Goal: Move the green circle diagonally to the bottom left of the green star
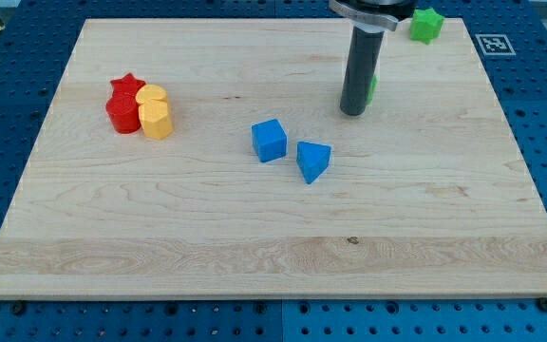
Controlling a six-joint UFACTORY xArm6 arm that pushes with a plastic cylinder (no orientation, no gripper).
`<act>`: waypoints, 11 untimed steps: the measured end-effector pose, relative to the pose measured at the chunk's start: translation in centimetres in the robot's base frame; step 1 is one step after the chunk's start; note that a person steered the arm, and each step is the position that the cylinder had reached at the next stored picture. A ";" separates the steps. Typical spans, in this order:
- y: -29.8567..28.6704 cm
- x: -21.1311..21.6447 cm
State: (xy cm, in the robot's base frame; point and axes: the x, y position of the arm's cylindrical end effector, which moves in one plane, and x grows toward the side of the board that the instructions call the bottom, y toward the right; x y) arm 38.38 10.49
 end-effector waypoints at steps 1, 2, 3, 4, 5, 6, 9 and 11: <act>1.5 0.0; 2.0 0.0; 2.1 0.0; 3.1 0.0; 4.5 0.0; 4.5 0.0; 2.0 0.1; 1.7 -3.0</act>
